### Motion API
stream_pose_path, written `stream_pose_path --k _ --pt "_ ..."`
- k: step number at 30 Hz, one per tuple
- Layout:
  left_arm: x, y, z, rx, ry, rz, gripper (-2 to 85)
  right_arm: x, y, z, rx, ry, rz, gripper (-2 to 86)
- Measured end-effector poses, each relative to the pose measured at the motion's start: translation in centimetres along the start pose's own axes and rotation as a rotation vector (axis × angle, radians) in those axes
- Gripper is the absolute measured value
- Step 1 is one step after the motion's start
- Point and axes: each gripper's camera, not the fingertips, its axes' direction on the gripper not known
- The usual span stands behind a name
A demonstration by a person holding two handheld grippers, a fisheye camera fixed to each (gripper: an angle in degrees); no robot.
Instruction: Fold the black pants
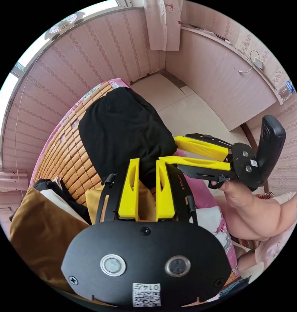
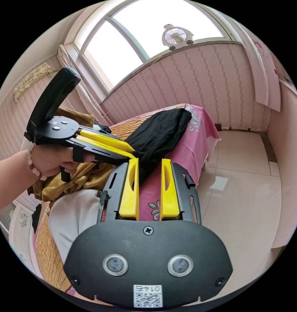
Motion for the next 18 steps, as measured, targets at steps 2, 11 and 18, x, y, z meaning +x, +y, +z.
stream_pose_path --k 2,11,18 --pt "0.1 0.3 -0.3 0.014 -0.024 -0.002 5.1 0.3 0.4 0.1 -0.040 -0.021 -0.007 11.2" --pt "1.0 4.2 -6.5 0.302 -0.024 -0.144 4.2 2.9 4.1 -3.6 -0.075 -0.112 0.031 5.7" --pt "4.3 8.9 -15.0 0.538 -0.034 -0.155 4.0 0.6 8.2 -15.8 0.324 -0.097 -0.123 3.3"
